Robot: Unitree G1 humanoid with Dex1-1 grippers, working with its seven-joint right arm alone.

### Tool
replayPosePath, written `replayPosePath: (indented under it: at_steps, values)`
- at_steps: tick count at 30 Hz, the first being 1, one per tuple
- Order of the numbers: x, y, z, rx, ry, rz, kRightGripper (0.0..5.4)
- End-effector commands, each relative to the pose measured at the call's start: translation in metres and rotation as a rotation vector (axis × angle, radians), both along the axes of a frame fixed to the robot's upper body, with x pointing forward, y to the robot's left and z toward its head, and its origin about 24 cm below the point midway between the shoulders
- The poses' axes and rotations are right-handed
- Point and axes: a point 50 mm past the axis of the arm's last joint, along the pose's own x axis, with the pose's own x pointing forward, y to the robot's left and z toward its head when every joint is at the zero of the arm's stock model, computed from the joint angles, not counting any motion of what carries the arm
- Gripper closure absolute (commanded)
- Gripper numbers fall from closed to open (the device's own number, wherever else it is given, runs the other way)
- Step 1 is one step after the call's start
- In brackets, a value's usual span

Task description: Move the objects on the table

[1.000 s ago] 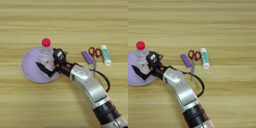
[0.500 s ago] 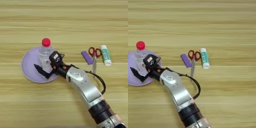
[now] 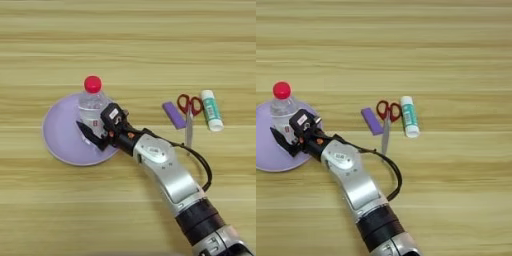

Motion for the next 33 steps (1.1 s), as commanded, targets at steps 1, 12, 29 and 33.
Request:
replayPosePath:
  at_steps: [1,12,29,33]
  values:
    - [0.009,0.007,0.021,0.027,-0.119,-0.002,2.02]
    - [0.01,0.006,0.018,0.041,-0.102,-0.007,2.13]
    - [0.026,-0.025,0.069,0.099,-0.267,-0.165,2.18]
    - [0.03,-0.035,0.076,0.104,-0.28,-0.213,2.18]
